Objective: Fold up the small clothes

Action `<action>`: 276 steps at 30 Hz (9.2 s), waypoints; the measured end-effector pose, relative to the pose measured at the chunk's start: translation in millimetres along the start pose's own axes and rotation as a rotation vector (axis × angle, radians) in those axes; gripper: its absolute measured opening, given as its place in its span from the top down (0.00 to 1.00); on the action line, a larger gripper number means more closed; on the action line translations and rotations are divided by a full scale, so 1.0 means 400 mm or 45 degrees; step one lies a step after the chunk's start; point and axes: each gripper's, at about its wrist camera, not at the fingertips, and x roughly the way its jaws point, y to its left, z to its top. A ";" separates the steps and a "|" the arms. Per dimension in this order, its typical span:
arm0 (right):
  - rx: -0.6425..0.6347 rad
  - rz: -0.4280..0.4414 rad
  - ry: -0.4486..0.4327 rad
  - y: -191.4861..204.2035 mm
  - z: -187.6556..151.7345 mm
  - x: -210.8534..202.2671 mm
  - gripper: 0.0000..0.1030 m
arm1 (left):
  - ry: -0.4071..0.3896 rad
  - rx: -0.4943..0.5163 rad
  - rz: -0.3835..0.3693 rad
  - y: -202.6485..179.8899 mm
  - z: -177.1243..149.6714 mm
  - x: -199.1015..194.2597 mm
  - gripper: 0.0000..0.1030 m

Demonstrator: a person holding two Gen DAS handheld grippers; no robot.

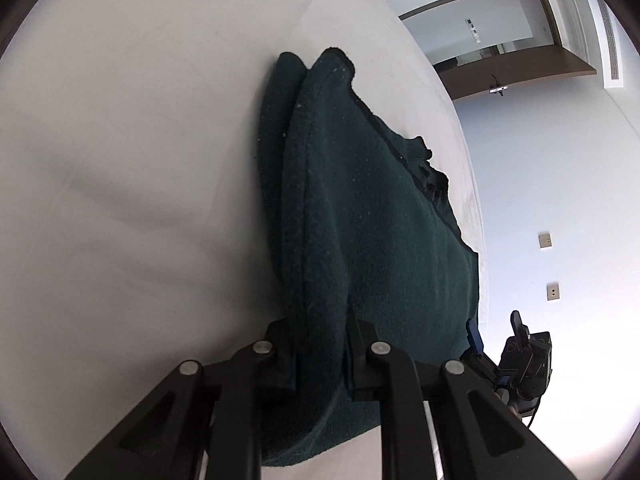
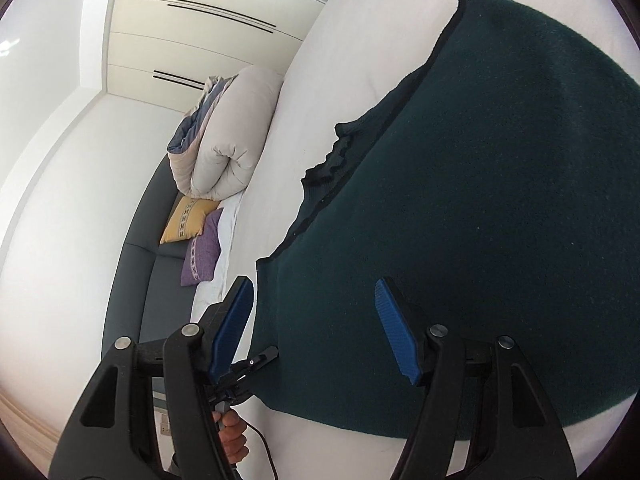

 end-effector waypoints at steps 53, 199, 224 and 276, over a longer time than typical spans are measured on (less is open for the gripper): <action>-0.180 -0.414 0.069 -0.060 0.290 -0.171 0.86 | 0.024 0.605 -0.215 -0.464 -0.223 0.194 0.23; -1.056 -0.530 -0.881 0.473 -0.862 -0.924 0.00 | -0.881 0.976 0.834 -0.402 -0.795 -0.460 0.00; -0.835 -0.909 -0.264 0.270 -0.852 -0.626 0.00 | -0.500 0.701 0.791 -0.253 -0.757 -0.337 0.00; -0.821 -0.924 -0.178 0.251 -0.866 -0.567 0.00 | -0.456 0.705 0.799 -0.229 -0.750 -0.306 0.00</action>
